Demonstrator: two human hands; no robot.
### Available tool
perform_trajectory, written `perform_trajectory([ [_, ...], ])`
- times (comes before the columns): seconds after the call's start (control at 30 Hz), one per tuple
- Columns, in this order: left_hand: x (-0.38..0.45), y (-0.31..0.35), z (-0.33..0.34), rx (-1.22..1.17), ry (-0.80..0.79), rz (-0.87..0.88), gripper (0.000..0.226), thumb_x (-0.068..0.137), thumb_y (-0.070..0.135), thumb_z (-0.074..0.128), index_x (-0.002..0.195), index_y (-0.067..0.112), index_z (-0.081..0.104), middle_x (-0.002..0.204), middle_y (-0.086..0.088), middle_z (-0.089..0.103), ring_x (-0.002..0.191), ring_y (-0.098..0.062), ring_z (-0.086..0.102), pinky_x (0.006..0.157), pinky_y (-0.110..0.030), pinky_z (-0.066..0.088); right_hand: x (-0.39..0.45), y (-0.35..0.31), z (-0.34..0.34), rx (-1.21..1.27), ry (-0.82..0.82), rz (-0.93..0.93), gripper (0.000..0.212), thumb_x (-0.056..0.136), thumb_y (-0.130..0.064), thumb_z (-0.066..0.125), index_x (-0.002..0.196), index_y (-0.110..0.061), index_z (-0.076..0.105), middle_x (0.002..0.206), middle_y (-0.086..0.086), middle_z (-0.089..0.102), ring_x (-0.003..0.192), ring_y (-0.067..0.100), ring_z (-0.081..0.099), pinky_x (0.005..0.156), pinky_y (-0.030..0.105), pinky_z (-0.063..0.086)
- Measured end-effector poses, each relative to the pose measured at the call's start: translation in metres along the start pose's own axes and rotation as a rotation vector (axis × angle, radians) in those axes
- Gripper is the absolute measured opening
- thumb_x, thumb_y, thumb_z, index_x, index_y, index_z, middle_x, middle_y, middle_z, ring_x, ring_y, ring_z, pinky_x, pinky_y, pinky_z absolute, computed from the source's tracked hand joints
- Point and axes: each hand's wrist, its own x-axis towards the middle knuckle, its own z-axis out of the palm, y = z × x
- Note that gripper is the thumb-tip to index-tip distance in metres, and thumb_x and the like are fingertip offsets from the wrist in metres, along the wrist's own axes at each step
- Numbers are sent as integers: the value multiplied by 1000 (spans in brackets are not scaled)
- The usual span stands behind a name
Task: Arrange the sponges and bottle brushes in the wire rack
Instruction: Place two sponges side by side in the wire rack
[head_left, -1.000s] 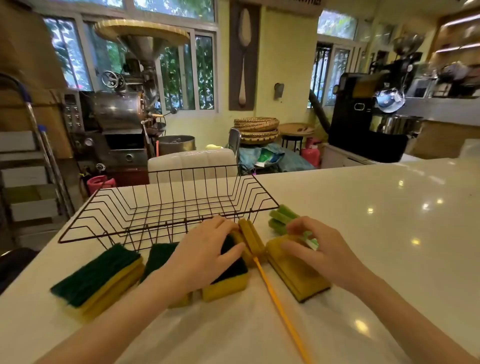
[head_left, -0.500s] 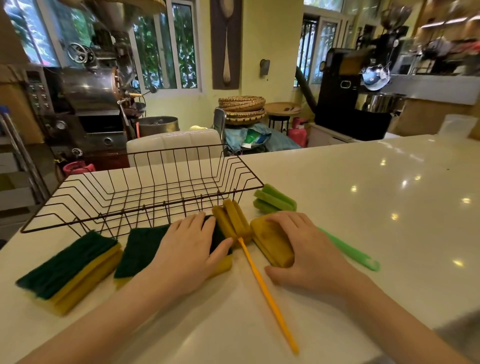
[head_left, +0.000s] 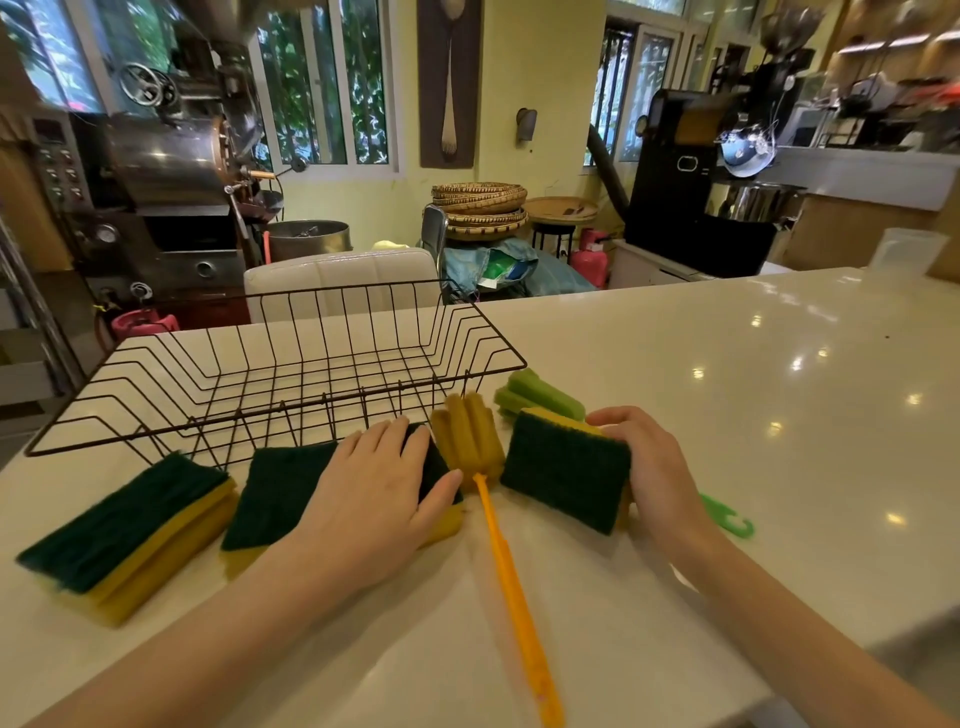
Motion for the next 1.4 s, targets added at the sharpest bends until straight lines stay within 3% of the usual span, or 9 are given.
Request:
perform_trajectory([
  [0.1, 1, -1, 2, -6, 5, -3, 95, 64, 65, -11, 140, 20, 22, 150, -2, 30, 138, -17, 24, 115, -33, 17, 0, 1, 0, -25, 75, -7, 28, 87, -7, 42, 72, -22, 60, 86, -1, 57, 90, 19, 52, 81, 47, 47],
  [0.3, -1, 1, -1, -27, -26, -15, 97, 61, 64, -12, 141, 21, 19, 152, -1, 25, 139, -17, 21, 115, -33, 15, 0, -5, -10, -242, 117, -83, 21, 87, -9, 50, 74, -23, 59, 76, -1, 59, 74, 14, 56, 61, 31, 51],
  [0.57, -1, 1, -1, -85, -17, -8, 79, 78, 66, 6, 140, 19, 22, 149, -3, 30, 138, -18, 25, 115, -36, 17, 5, -7, -24, -571, 134, -180, 29, 79, -1, 52, 64, -19, 69, 67, -2, 65, 71, 16, 59, 72, 40, 53],
  [0.77, -4, 4, -5, -228, 92, -25, 40, 87, 53, 36, 109, 21, 42, 103, 5, 51, 98, -12, 47, 94, -29, 38, 4, -10, -25, -795, 97, -188, 34, 78, 3, 44, 76, -14, 73, 75, 2, 63, 77, 22, 58, 70, 36, 51],
  [1.03, -1, 0, -18, -203, -40, 46, 55, 78, 64, 40, 115, 22, 40, 102, 9, 41, 93, -8, 40, 82, -22, 35, -8, -25, -27, -1112, -229, -95, 35, 82, -1, 40, 94, -14, 70, 82, 1, 62, 78, 19, 59, 73, 33, 52],
  [1.13, 4, -7, -34, -254, -247, 53, 62, 74, 61, 53, 120, 23, 37, 107, 8, 42, 96, -10, 44, 79, -23, 42, -8, -32, -28, -1174, -223, -221, 32, 86, -9, 41, 99, -20, 67, 94, 0, 66, 89, 19, 60, 81, 37, 53],
  [1.2, 7, -12, -40, -313, -345, 52, 61, 73, 55, 60, 120, 24, 35, 111, 6, 43, 99, -12, 46, 78, -23, 46, -4, -37, -27, -997, -282, -341, 25, 85, -14, 47, 100, -27, 63, 95, -8, 62, 92, 14, 58, 82, 33, 51],
  [1.3, 9, -17, -41, -342, -394, 68, 60, 72, 50, 65, 118, 26, 35, 107, 7, 41, 98, -12, 45, 72, -19, 45, 5, -47, -20, -786, -624, -307, 28, 69, -28, 59, 95, -39, 57, 116, -14, 54, 110, 7, 48, 93, 24, 42],
  [1.4, 12, -20, -42, -362, -427, 59, 61, 70, 48, 68, 118, 28, 35, 106, 7, 41, 95, -11, 44, 67, -16, 45, 14, -53, -10, -868, -915, -199, 42, 62, -36, 66, 99, -46, 50, 137, -22, 35, 124, 6, 33, 97, 22, 39],
])
